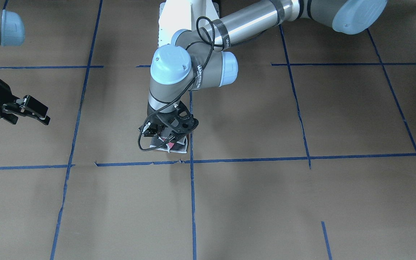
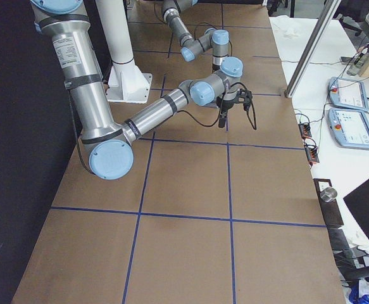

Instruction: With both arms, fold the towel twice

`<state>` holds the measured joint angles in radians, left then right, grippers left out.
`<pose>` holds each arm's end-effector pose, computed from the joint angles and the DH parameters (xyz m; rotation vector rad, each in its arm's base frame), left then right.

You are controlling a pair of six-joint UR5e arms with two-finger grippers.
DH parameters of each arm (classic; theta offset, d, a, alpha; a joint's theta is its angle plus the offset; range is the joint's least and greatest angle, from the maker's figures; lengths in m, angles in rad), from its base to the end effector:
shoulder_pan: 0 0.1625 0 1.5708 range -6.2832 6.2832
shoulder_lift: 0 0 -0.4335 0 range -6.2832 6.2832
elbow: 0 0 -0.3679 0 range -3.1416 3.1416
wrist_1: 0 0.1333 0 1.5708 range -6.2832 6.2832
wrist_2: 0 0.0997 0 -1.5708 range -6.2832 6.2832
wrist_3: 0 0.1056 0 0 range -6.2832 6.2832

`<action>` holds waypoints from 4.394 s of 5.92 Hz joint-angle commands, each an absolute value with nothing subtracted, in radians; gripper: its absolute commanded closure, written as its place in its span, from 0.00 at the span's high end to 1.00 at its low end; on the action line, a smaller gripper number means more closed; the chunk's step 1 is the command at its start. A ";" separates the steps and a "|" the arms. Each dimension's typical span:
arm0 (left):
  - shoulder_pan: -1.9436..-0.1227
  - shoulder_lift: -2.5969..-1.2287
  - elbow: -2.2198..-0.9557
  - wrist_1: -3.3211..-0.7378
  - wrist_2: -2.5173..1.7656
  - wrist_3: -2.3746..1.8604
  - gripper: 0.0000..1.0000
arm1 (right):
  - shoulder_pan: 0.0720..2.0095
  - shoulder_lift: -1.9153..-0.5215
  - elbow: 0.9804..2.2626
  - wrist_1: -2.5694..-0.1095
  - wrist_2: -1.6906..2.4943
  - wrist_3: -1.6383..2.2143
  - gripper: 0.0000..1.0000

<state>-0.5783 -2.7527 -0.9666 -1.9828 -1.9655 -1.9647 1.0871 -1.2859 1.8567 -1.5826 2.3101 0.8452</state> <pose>0.6574 -0.5398 0.0961 -0.2759 1.0263 -0.6865 -0.2042 -0.5223 0.3930 -0.0241 -0.8941 0.1305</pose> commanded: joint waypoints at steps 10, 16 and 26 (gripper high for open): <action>-0.863 -2.114 -1.752 -1.673 -2.248 -1.398 1.00 | 1.286 -1.437 1.946 -1.761 2.309 0.323 1.00; -1.459 -1.591 -1.685 -1.555 -2.416 -0.200 1.00 | 1.620 -1.706 1.910 -1.933 2.370 -0.287 1.00; -1.608 -1.536 -1.546 -1.456 -2.399 0.133 1.00 | 1.615 -1.718 1.730 -1.634 2.433 -0.106 1.00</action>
